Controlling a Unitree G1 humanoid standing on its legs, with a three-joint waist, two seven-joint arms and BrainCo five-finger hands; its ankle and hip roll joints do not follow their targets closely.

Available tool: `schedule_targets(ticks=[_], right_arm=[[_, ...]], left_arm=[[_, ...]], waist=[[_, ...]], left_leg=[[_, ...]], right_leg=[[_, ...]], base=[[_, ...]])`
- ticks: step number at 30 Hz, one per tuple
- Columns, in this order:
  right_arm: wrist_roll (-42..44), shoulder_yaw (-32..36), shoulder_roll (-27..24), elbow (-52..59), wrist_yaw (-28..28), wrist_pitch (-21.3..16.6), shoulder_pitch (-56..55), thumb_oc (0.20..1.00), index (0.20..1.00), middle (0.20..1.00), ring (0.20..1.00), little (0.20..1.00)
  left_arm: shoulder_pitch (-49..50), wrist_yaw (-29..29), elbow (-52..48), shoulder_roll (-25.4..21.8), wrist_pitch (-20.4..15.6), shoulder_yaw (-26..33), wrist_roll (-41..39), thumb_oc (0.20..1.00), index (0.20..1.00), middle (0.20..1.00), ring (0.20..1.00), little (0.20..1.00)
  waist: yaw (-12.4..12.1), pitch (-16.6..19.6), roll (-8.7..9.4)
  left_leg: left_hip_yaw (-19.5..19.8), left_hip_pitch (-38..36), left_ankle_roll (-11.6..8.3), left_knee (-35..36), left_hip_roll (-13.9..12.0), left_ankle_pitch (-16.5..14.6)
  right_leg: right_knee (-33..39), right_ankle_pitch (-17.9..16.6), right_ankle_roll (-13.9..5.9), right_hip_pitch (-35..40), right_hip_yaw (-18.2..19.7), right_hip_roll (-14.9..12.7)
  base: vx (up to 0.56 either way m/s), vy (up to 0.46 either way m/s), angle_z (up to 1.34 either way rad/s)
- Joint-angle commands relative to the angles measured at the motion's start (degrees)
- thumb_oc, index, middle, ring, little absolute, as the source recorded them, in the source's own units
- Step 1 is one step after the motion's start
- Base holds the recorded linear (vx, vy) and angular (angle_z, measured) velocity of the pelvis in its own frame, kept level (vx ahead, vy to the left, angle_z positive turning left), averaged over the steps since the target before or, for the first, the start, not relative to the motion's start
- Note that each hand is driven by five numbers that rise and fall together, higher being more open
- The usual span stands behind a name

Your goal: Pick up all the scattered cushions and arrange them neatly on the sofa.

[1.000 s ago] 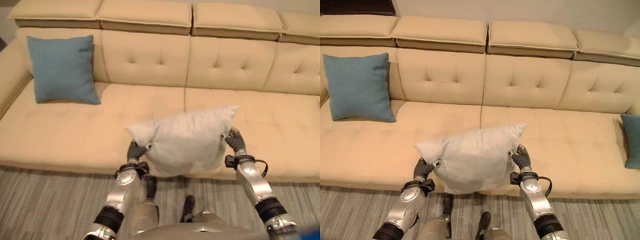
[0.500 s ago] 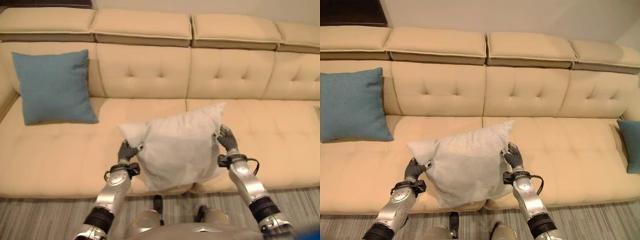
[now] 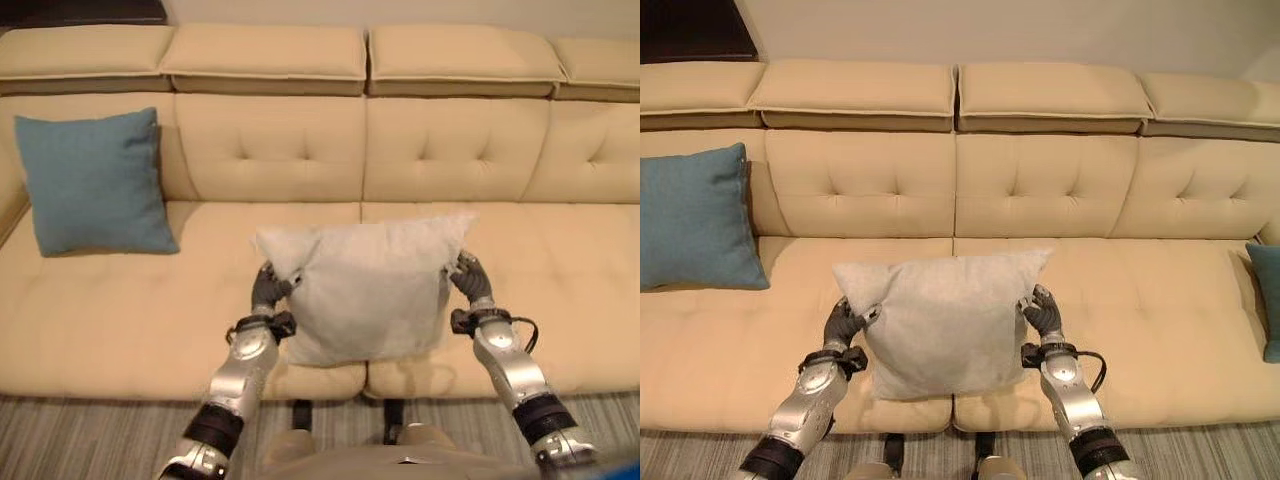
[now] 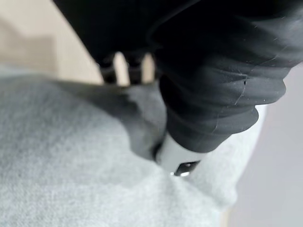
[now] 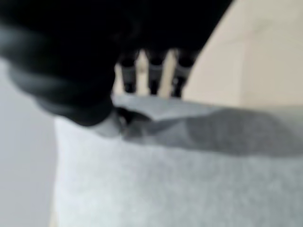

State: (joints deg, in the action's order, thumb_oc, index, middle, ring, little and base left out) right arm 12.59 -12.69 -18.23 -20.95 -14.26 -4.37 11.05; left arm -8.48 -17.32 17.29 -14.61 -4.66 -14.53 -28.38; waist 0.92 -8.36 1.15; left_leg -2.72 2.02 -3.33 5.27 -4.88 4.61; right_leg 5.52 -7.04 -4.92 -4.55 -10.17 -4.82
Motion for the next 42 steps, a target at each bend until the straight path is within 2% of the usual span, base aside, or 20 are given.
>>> schedule_targets(ticks=[1,4,7,11,18,24,34,35,36,37,38,39,42], right_arm=[[-0.63,-2.38,2.23,7.19,-0.14,-5.88,10.05,0.2,0.2,0.2,0.2,0.2],[-0.19,-4.78,2.32,6.65,-1.99,-6.01,18.03,0.2,0.2,0.2,0.2,0.2],[-0.15,-6.53,0.4,4.31,-4.27,-5.95,27.83,0.2,0.2,0.2,0.2,0.2],[-0.18,-7.17,-0.14,2.04,-6.22,-6.41,34.45,0.2,0.2,0.2,0.2,0.2],[-2.24,-8.98,-4.23,-5.32,-10.89,-7.17,49.15,0.2,0.2,0.2,0.2,0.2],[-2.08,-9.94,-5.38,-8.71,-11.96,-7.43,54.47,0.2,0.2,0.2,0.2,0.2],[-2.4,-12.91,-5.13,-16.47,-12.6,-5.71,59.11,0.2,0.2,0.2,0.2,0.2],[-2.91,-13.8,-4.56,-19.71,-13.15,-4.97,61.2,0.2,0.2,0.2,0.2,0.2],[-3.13,-14.06,-4.58,-20.83,-13.44,-4.6,62.05,0.2,0.2,0.2,0.2,0.2],[-3.42,-14.44,-4.36,-22.33,-14.02,-4.25,63.12,0.354,0.354,0.354,0.354,0.354],[-3.47,-14.85,-4.4,-23.94,-14.29,-3.96,64.21,0.558,0.558,0.558,0.558,0.558],[-3.28,-15.37,-4.33,-25.53,-14.48,-3.76,65.34,1.0,1.0,1.0,1.0,1.0],[-2.68,-16.97,-4.78,-30.1,-14.5,-2.8,68.78,1.0,1.0,1.0,1.0,1.0]], left_arm=[[-12.32,-0.89,-2.71,0.24,-6.19,-2.81,1.5,0.2,0.2,0.2,0.2,0.2],[-20.99,-3.99,-1.14,-0.26,-7.85,-3.58,0.07,0.2,0.2,0.2,0.2,0.2],[-31.11,-6.74,1.63,-3.57,-9.14,-5.16,0.45,0.2,0.2,0.2,0.2,0.2],[-37.36,-8.7,4.1,-3.87,-10.34,-5.97,-0.04,0.2,0.2,0.2,0.2,0.2],[-51.74,-11.14,11.78,-4.16,-11.81,-9.45,-0.58,0.2,0.2,0.2,0.2,0.2],[-57.08,-11.08,15.47,-3.58,-12.1,-10.39,-0.99,0.2,0.2,0.2,0.2,0.2],[-63.77,-10.98,23.27,-5.71,-9.9,-12.87,-0.04,0.2,0.2,0.2,0.2,0.2],[-66.77,-11.25,25.93,-7.44,-8.87,-13.9,1.68,0.432,0.432,0.432,0.432,0.432],[-67.71,-11.55,27.0,-7.45,-8.52,-14.23,2.31,0.564,0.564,0.564,0.564,0.564],[-69.14,-12.13,28.67,-7.27,-8.12,-14.31,2.16,1.0,1.0,1.0,1.0,1.0],[-70.26,-12.43,29.93,-7.47,-7.83,-14.44,2.28,1.0,1.0,1.0,1.0,1.0],[-71.16,-12.73,30.94,-7.89,-7.64,-14.52,2.27,1.0,1.0,1.0,1.0,1.0],[-73.91,-13.11,33.47,-9.28,-7.48,-14.59,1.36,1.0,1.0,1.0,1.0,1.0]], waist=[[-0.46,-0.82,0.94],[-0.28,-2.33,0.75],[-0.16,-3.24,0.45],[-0.18,-3.74,0.33],[-0.53,-4.14,-0.2],[-0.58,-4.77,-0.78],[-0.02,-5.78,-1.66],[0.06,-6.06,-1.95],[0.1,-6.09,-2.08],[0.13,-6.22,-2.14],[0.15,-6.23,-2.24],[0.13,-6.42,-2.38],[-0.09,-6.54,-2.58]], left_leg=[[0.25,-1.32,-1.14,-1.3,2.21,-3.49],[0.35,1.64,-1.47,-1.8,2.08,-2.86],[0.69,5.32,-1.59,-2.43,2.29,-2.27],[1.15,8.75,-1.72,-3.11,2.17,-1.63],[3.0,14.31,-2.84,-0.57,1.92,1.52],[3.53,17.66,-3.86,-0.27,1.71,2.47],[3.95,21.82,-4.84,-0.27,1.06,3.35],[4.02,23.02,-4.98,-0.27,0.91,3.78],[3.9,23.38,-5.09,-0.27,0.9,3.9],[3.84,23.75,-5.12,-0.27,0.89,4.04],[3.89,24.03,-5.12,-0.27,0.91,4.07],[3.97,24.3,-5.16,-0.27,0.88,4.2],[4.03,25.31,-5.38,-0.27,0.93,4.57]], right_leg=[[-1.74,3.31,-4.28,2.26,-2.91,-2.79],[-2.15,3.02,-4.16,-0.57,-2.93,-2.77],[-2.67,2.5,-4.03,-4.18,-2.54,-2.79],[-3.51,2.14,-3.95,-7.61,-2.23,-3.05],[-5.06,1.38,-3.97,-14.38,-2.57,-2.64],[-6.1,1.24,-4.18,-17.96,-3.25,-2.82],[-6.84,0.81,-4.44,-22.65,-3.37,-2.36],[-6.91,0.5,-4.47,-24.14,-3.04,-2.11],[-6.82,0.43,-4.52,-24.39,-3.05,-2.16],[-6.83,0.29,-4.62,-24.83,-3.09,-2.09],[-6.78,0.2,-4.62,-25.14,-2.97,-2.01],[-6.72,0.09,-4.61,-25.48,-2.98,-1.98],[-6.2,-0.56,-4.75,-26.15,-3.18,-2.01]], base=[[-0.04,-0.011,0.01],[-0.07,-0.019,-0.01],[-0.05,-0.008,0.02],[-0.04,-0.005,0.02],[0.01,-0.011,0.1],[0.0,-0.008,0.04],[0.0,-0.006,0.03],[0.0,0.001,-0.04],[-0.01,0.005,-0.04],[0.0,0.0,0.0],[0.0,0.0,0.0],[0.0,0.0,0.0],[0.0,-0.001,-0.01]])
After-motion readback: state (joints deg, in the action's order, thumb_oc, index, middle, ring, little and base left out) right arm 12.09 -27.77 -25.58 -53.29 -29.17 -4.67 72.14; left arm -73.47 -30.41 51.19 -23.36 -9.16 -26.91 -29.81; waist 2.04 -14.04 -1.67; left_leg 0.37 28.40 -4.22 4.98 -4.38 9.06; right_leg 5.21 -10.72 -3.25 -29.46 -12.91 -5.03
